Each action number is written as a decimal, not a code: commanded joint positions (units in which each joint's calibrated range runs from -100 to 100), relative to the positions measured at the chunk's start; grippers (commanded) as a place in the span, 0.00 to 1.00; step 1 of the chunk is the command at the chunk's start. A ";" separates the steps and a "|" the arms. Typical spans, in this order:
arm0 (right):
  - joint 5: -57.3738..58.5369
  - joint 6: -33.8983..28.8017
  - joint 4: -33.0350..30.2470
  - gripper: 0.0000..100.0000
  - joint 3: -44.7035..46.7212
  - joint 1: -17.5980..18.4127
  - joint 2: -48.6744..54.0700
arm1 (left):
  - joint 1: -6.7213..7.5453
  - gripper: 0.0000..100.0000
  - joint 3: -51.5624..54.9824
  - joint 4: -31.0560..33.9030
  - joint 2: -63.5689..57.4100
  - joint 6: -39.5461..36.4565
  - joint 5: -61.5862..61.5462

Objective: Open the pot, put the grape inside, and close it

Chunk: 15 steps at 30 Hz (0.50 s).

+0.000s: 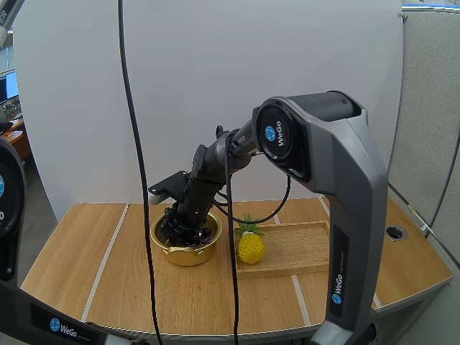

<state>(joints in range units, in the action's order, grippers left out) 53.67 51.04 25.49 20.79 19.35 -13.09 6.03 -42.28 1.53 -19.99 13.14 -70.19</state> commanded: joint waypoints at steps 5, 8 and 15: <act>0.35 -0.42 -1.18 0.00 -0.32 0.02 -0.89 | 0.04 0.00 -0.62 0.53 -0.26 -0.33 2.06; 0.73 -0.89 -1.31 0.00 -0.32 0.02 -1.76 | 0.04 0.00 -0.62 0.53 -0.26 -0.33 2.06; 1.47 -1.50 -1.31 0.95 -0.32 0.02 -1.89 | 0.04 0.00 -0.62 0.53 -0.26 -0.33 2.06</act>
<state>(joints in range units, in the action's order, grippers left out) 52.72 50.36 24.88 20.65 19.35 -15.24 6.03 -42.28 1.53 -19.99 13.14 -70.19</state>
